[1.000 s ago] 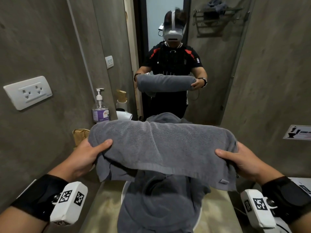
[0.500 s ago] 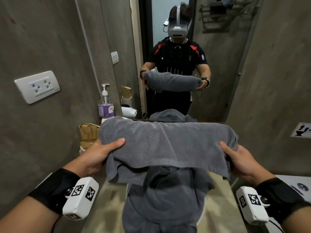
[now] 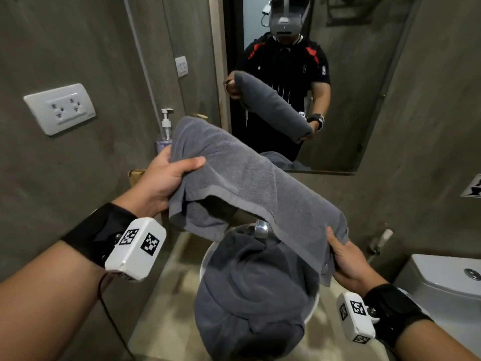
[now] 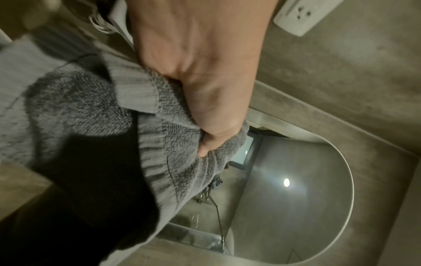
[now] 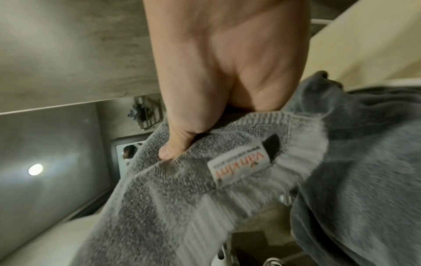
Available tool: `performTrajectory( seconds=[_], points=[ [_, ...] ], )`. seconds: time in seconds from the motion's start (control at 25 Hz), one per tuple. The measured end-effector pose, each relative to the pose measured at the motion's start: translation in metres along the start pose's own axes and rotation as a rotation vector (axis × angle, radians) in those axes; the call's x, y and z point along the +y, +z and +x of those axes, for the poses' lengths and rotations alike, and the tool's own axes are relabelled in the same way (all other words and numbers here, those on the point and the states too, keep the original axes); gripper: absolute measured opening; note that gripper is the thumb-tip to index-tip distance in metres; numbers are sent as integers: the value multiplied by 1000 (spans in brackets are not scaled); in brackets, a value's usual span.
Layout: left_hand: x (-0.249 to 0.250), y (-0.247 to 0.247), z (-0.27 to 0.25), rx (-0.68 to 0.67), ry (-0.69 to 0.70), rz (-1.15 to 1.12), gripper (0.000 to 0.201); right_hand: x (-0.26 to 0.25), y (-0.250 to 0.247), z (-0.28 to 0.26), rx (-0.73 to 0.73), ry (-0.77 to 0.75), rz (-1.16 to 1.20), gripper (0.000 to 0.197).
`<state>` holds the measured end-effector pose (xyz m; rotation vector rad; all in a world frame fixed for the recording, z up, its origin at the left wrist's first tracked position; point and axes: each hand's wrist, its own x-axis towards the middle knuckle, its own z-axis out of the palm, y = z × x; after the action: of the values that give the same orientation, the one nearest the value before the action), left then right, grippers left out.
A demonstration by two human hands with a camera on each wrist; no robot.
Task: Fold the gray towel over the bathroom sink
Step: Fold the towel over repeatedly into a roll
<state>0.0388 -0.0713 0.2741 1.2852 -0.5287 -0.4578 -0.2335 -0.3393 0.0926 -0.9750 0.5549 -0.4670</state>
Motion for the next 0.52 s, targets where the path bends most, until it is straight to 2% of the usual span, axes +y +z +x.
performTrajectory(
  seconds=[0.08,0.2,0.28,0.4,0.52],
  points=[
    [5,15,3,-14,57,111,66,17,-8,-3,-36,42,-92,51],
    [11,36,8,-74,145,294,54,39,-29,-12,-57,121,-432,74],
    [17,45,14,-159,212,460,53,45,-42,-16,-36,159,-672,93],
    [29,54,27,-355,261,708,63,19,-35,-10,-60,43,-835,119],
    [23,66,36,-617,238,834,70,-26,-4,11,-215,-154,-904,129]
  ],
)
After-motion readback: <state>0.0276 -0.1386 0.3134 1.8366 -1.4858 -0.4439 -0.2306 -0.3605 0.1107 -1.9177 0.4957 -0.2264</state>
